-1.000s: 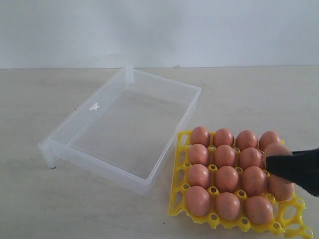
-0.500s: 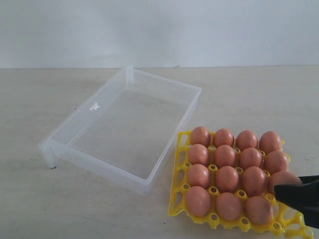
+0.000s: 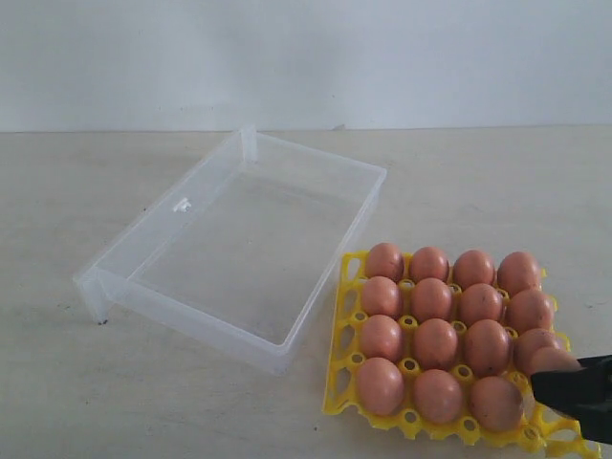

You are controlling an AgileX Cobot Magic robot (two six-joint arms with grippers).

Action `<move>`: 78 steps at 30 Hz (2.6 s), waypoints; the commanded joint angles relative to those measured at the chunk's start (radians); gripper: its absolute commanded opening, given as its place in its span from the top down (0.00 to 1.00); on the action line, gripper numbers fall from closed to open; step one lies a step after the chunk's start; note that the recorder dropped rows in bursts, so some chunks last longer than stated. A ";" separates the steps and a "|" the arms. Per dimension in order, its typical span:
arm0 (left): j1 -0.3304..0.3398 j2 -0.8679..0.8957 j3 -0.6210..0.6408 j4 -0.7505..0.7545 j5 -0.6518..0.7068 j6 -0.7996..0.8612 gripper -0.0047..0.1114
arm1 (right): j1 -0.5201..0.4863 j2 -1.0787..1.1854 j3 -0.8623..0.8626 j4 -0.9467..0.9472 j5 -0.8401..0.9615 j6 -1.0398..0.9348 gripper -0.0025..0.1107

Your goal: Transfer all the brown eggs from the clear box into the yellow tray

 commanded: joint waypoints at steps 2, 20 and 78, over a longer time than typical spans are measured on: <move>-0.005 0.003 0.000 -0.007 0.001 -0.007 1.00 | 0.000 0.003 -0.008 0.003 -0.034 -0.021 0.98; -0.005 0.003 0.000 -0.007 0.001 -0.007 1.00 | 0.000 0.003 -0.008 0.003 -0.071 -0.022 0.57; -0.005 0.003 0.000 -0.007 0.001 -0.007 1.00 | 0.000 -0.359 -0.323 0.596 0.800 -0.135 0.98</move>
